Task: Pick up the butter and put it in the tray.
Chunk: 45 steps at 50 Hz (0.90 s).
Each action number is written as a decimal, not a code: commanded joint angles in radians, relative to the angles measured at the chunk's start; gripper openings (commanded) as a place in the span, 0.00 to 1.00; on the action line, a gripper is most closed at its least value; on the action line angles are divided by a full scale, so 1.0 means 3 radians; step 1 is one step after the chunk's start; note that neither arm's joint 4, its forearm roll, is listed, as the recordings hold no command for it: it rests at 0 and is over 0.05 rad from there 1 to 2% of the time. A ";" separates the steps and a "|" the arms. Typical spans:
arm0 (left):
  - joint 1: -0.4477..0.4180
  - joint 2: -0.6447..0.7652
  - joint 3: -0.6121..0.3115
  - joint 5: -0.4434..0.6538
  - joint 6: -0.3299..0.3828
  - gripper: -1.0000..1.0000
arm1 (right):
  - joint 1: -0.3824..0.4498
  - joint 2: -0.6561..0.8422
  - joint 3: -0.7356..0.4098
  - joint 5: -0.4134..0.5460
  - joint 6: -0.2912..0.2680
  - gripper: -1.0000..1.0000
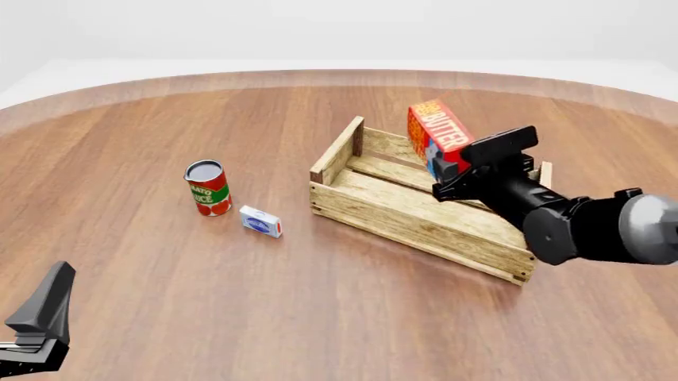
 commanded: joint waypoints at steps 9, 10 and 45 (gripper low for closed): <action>0.0000 0.0000 0.0000 0.0000 0.0000 1.00 | 0.0072 0.0235 -0.0197 -0.0059 0.0112 0.00; 0.0000 0.0000 0.0000 0.0000 0.0000 1.00 | 0.0069 0.0256 -0.0203 -0.0065 0.0118 0.00; 0.0000 0.0000 0.0000 0.0000 0.0000 1.00 | 0.0041 0.0619 -0.0285 -0.0217 0.0229 0.00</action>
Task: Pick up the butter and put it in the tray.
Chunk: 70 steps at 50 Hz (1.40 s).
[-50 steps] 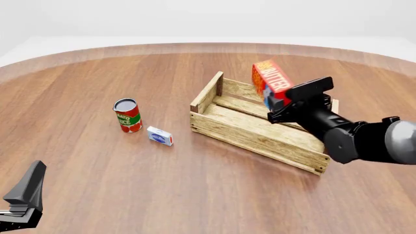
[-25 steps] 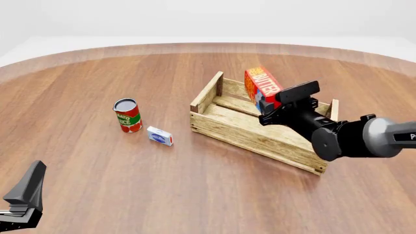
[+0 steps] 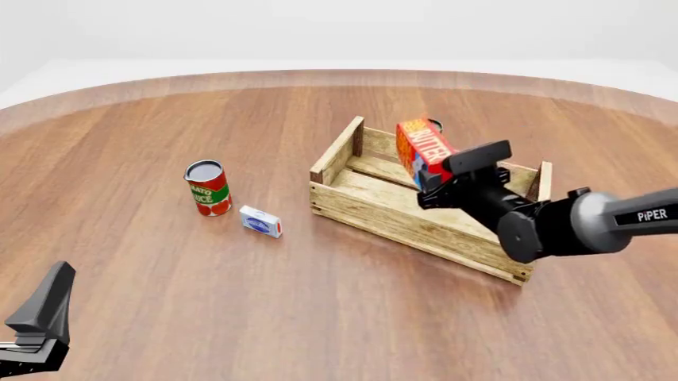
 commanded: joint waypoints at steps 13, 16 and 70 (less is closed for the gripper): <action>0.0000 0.0000 0.0000 0.0000 0.0000 1.00 | -0.0016 0.0149 -0.0096 -0.0077 0.0114 0.00; 0.0000 0.0000 0.0000 0.0000 0.0000 1.00 | -0.0010 0.0153 -0.0092 -0.0088 0.0120 0.00; 0.0000 0.0000 0.0000 0.0000 0.0000 1.00 | -0.0075 0.0160 -0.0065 -0.0078 0.0091 1.00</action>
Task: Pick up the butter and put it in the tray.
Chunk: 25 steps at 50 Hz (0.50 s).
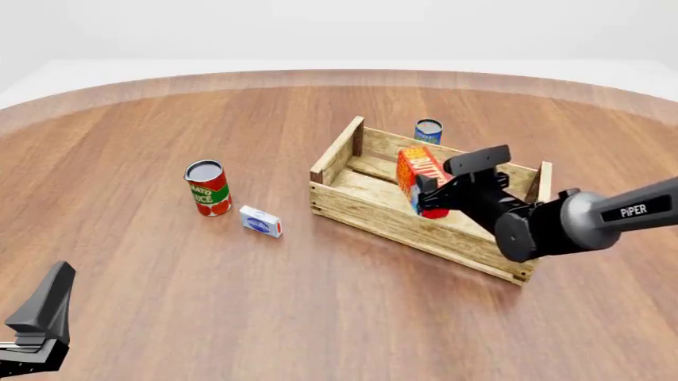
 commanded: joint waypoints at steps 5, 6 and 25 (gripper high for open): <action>0.0000 0.0000 0.0000 0.0000 0.0000 1.00 | -0.0003 -0.0088 0.0021 0.0030 -0.0005 1.00; 0.0000 0.0000 0.0000 0.0000 0.0000 1.00 | 0.0001 -0.0097 0.0024 0.0032 -0.0005 1.00; 0.0000 0.0000 0.0000 0.0000 0.0000 1.00 | 0.0037 -0.0423 0.0131 0.0137 -0.0014 1.00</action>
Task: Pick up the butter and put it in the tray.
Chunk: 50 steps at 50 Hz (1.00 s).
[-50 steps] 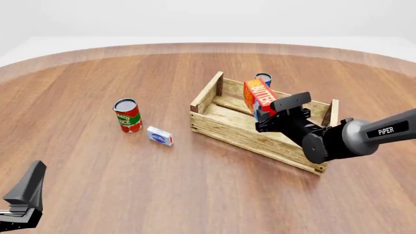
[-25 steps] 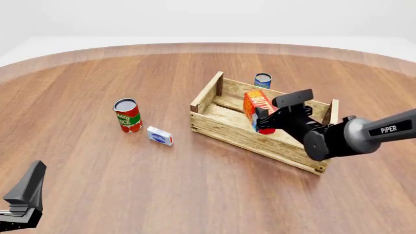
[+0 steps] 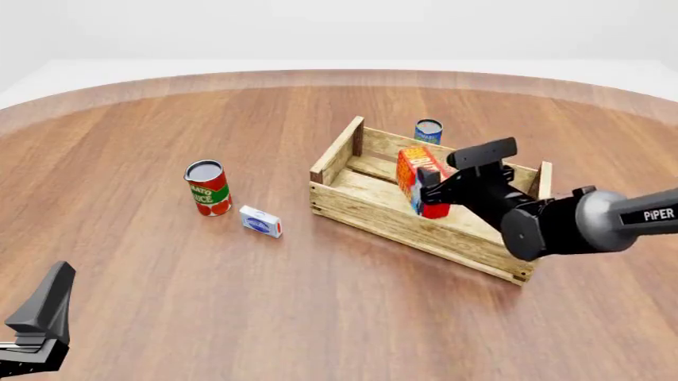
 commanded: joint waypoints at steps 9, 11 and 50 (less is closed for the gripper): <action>0.0000 0.0000 0.0000 0.0000 0.0000 1.00 | 0.0024 -0.0359 0.0126 0.0097 0.0016 1.00; 0.0000 0.0000 0.0000 0.0000 0.0000 1.00 | 0.0029 -0.0406 0.0145 0.0102 0.0029 1.00; 0.0000 0.0000 0.0000 0.0000 0.0000 1.00 | -0.0127 -0.1095 0.0511 -0.0086 0.0221 1.00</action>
